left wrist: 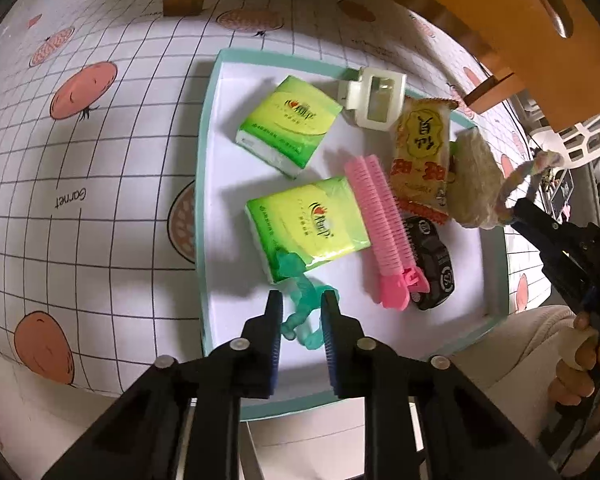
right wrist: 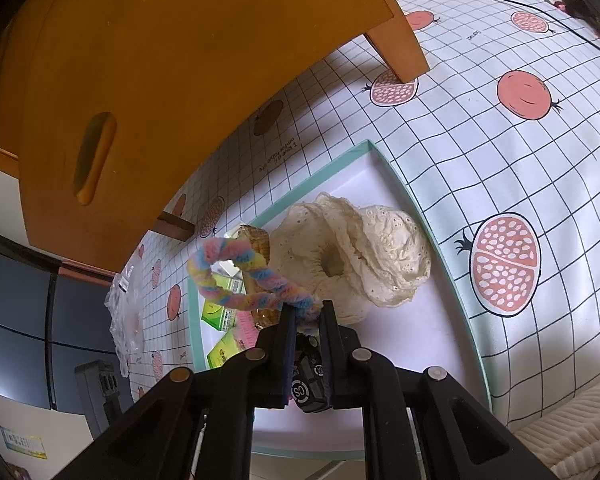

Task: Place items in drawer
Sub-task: 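Grasp the teal toy figure with the left tool while the right tool holds the ring, then carry the ring and figure into the open drawer and open both tools, then withdraw both tools from the drawer back over the tray, then grasp the black toy car with the right tool while the left grasps the green tissue pack, then carry the car and tissue pack into the drawer and open both tools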

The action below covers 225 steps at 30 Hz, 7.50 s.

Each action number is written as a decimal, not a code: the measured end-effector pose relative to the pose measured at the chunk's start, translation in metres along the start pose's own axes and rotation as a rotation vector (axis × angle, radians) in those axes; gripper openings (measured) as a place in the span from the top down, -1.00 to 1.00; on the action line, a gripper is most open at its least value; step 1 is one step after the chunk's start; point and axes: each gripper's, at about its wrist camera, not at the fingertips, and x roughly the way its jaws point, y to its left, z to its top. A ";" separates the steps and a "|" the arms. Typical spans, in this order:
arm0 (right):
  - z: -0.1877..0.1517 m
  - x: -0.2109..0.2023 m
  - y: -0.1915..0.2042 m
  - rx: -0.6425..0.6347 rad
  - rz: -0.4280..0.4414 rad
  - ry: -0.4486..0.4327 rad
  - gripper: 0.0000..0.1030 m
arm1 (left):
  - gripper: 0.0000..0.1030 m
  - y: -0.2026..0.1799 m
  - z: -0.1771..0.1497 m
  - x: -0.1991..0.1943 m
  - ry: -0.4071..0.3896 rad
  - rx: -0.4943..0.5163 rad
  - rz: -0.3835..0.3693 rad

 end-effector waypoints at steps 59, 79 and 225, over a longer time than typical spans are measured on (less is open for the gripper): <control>0.135 -0.121 0.172 -0.291 -0.091 -0.269 0.26 | 0.14 -0.101 0.157 -0.227 -0.640 0.145 -0.106; 0.119 -0.122 0.183 -0.425 -0.167 -0.341 -1.00 | -0.99 -0.082 0.149 -0.224 -0.755 0.093 0.043; -0.024 -0.010 0.086 -0.293 -0.315 0.123 0.34 | -0.03 -0.079 0.055 -0.080 -0.275 0.274 0.126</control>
